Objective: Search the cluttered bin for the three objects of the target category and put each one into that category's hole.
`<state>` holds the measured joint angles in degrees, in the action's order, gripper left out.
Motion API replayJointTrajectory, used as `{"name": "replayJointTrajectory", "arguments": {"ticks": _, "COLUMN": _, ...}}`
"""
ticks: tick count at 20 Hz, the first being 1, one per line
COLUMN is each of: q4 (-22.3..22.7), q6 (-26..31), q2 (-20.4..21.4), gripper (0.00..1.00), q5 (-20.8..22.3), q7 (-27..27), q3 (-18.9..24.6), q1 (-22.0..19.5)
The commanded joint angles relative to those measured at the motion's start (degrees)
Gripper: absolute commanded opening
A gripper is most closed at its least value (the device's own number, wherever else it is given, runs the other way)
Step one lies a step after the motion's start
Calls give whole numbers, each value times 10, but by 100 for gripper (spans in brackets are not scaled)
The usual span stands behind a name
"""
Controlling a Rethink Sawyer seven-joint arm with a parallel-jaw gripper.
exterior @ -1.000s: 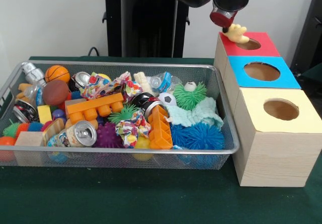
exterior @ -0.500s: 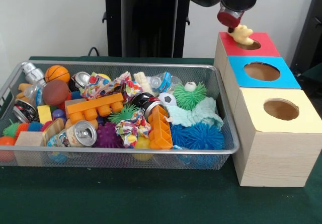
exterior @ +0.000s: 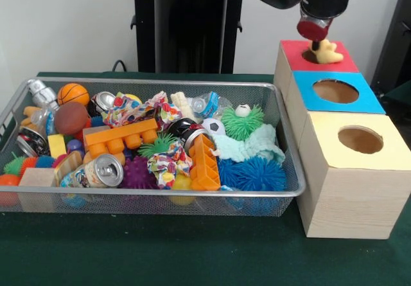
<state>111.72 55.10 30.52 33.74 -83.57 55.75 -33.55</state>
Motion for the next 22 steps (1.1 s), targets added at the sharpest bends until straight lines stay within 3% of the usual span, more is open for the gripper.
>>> {"name": "replayJointTrajectory", "arguments": {"ticks": 1, "q4": -96, "q6": -170, "q2": -16, "gripper": 0, "q5": 79, "q7": -30, "q3": -34, "q1": 14}}
{"name": "replayJointTrajectory", "arguments": {"ticks": 5, "q4": -102, "q6": -183, "q2": -12, "gripper": 0, "q5": 89, "q7": -34, "q3": -44, "q1": 18}}
{"name": "replayJointTrajectory", "arguments": {"ticks": 16, "q4": -82, "q6": -254, "q2": -5, "gripper": 0, "q5": 179, "q7": -43, "q3": -80, "q1": 27}}
{"name": "replayJointTrajectory", "arguments": {"ticks": 22, "q4": -77, "q6": -237, "q2": -7, "gripper": 0, "q5": 154, "q7": -41, "q3": -95, "q1": 28}}
